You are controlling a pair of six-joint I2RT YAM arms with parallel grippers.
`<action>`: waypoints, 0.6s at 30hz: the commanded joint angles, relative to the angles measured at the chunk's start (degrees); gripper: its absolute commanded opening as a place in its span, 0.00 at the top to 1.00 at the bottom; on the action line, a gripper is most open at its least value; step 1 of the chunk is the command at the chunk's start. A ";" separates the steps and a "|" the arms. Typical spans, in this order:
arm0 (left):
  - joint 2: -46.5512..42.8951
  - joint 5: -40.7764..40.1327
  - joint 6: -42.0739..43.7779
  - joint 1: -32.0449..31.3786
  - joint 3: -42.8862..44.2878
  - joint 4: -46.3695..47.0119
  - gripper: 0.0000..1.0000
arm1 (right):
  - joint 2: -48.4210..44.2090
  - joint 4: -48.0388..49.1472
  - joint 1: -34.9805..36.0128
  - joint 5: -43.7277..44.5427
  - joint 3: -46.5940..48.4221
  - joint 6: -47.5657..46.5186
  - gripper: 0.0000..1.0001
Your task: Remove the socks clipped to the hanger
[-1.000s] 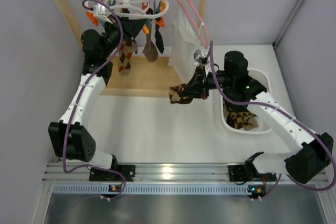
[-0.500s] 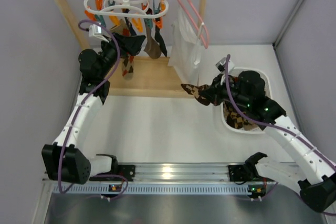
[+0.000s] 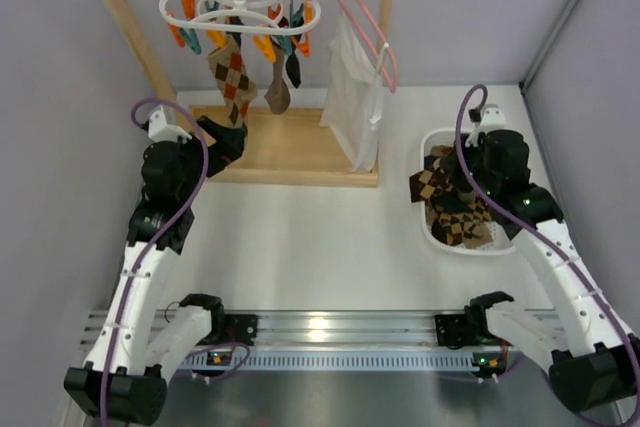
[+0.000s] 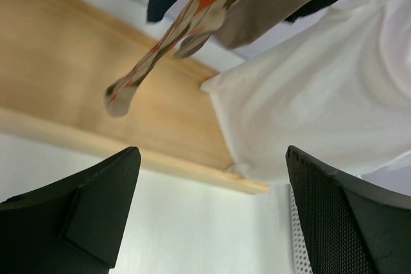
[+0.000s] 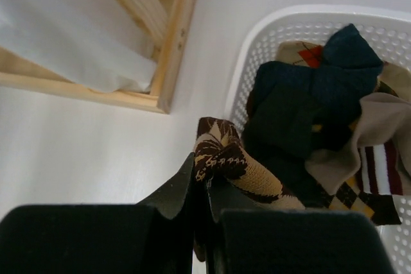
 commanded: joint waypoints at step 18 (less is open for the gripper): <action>-14.48 1.92 18.35 0.02 6.63 -25.48 0.01 | 37.68 8.69 -15.68 -5.75 13.57 -1.07 0.99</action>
